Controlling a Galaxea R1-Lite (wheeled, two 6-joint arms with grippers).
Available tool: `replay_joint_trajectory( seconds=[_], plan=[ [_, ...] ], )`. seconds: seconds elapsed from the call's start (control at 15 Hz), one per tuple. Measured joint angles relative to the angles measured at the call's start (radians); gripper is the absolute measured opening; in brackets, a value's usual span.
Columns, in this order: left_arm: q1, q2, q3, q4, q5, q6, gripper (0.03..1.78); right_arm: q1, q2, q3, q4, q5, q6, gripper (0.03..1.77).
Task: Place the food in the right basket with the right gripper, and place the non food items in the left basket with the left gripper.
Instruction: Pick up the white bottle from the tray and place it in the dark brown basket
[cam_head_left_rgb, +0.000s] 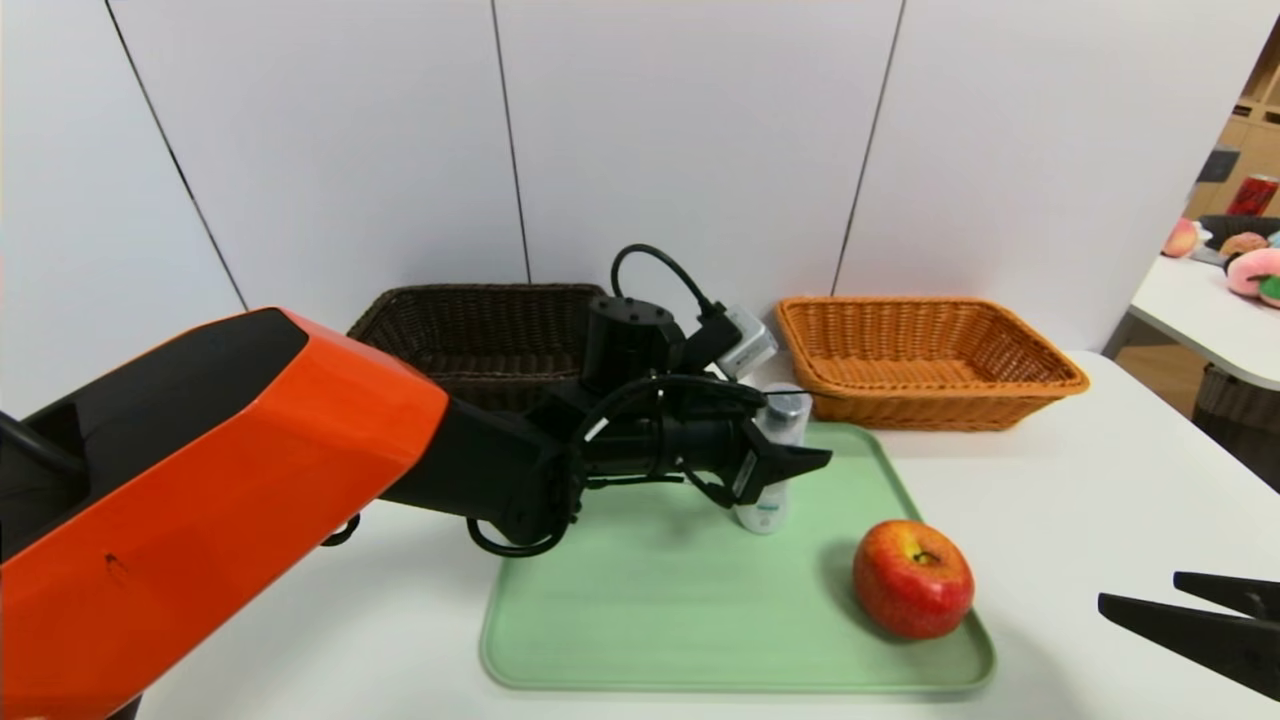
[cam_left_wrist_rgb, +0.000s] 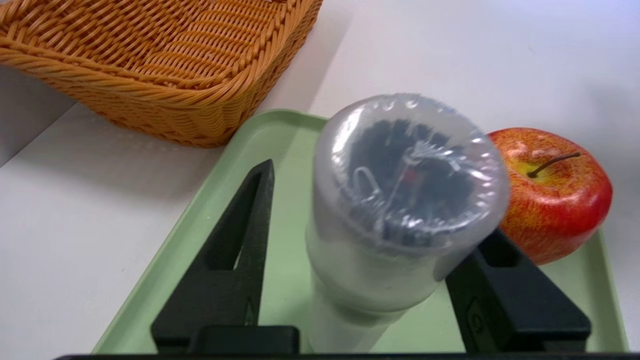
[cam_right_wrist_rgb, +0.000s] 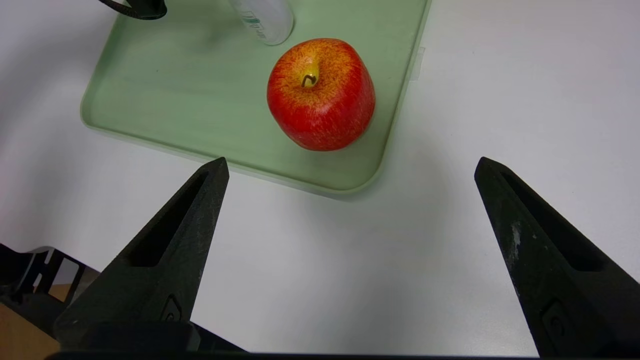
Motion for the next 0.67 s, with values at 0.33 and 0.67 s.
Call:
replay_joint_trajectory(
  seconds=[0.33, 0.67],
  plan=[
    [-0.002, 0.003, 0.002, 0.000, 0.001, -0.001, 0.72, 0.000, -0.002, 0.002, 0.000, 0.000, 0.000, 1.70],
    [0.003, -0.041, 0.006, 0.008, 0.016, -0.007, 0.72, 0.000, -0.011, 0.006, -0.001, 0.001, 0.000, 1.70]
  ],
)
